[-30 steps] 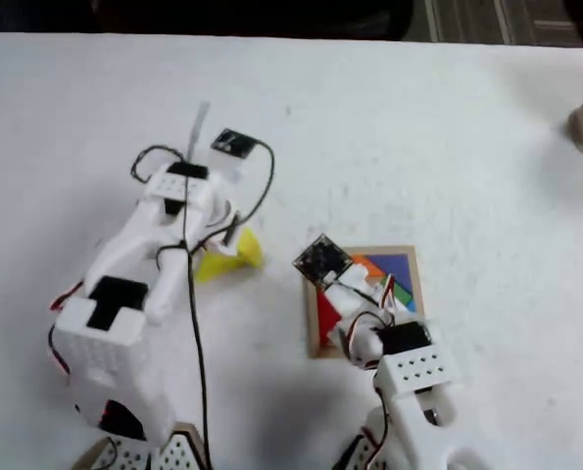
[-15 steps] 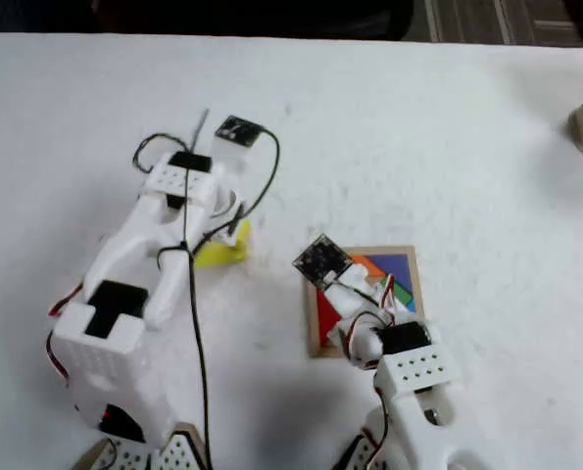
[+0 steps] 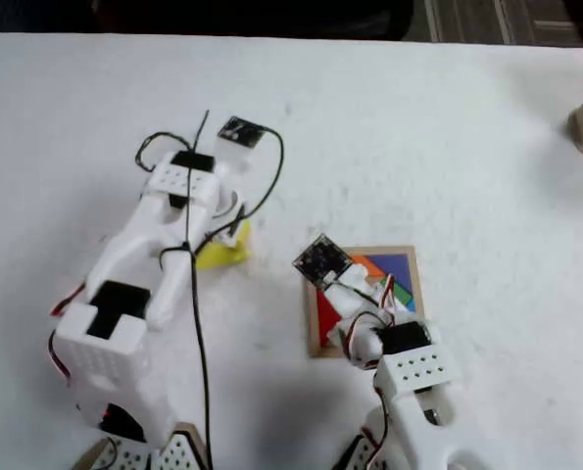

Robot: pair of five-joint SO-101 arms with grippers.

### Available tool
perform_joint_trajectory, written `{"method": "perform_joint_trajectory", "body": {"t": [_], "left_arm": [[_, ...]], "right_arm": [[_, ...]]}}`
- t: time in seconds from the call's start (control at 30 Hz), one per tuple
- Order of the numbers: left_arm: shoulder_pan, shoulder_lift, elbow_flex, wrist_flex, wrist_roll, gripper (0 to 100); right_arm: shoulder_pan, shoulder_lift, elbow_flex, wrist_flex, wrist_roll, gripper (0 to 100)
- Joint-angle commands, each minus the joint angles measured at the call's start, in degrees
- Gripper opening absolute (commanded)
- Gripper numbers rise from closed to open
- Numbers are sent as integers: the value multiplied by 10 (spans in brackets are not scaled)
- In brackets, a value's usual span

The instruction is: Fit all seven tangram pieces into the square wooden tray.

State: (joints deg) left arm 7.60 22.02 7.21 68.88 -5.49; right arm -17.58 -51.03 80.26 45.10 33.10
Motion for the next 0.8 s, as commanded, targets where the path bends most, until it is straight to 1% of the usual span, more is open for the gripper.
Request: {"method": "perform_joint_trajectory", "body": {"t": [0.0, 0.13, 0.2, 0.3, 0.47, 0.77], "left_arm": [[37, -14, 0, 42, 14, 167], [58, -36, -6, 84, 90, 167], [75, -38, -4, 100, 112, 165], [104, -38, -2, 113, 113, 165], [134, -41, -2, 132, 115, 165], [167, -41, -6, 125, 116, 165]], "right_arm": [[-10, -2, -1, 5, 2, 18], [-9, -2, -1, 5, 2, 18], [-9, -2, -1, 5, 2, 18], [-9, -2, -1, 5, 2, 18], [-9, -2, -1, 5, 2, 18], [-9, -2, -1, 5, 2, 18]]}}
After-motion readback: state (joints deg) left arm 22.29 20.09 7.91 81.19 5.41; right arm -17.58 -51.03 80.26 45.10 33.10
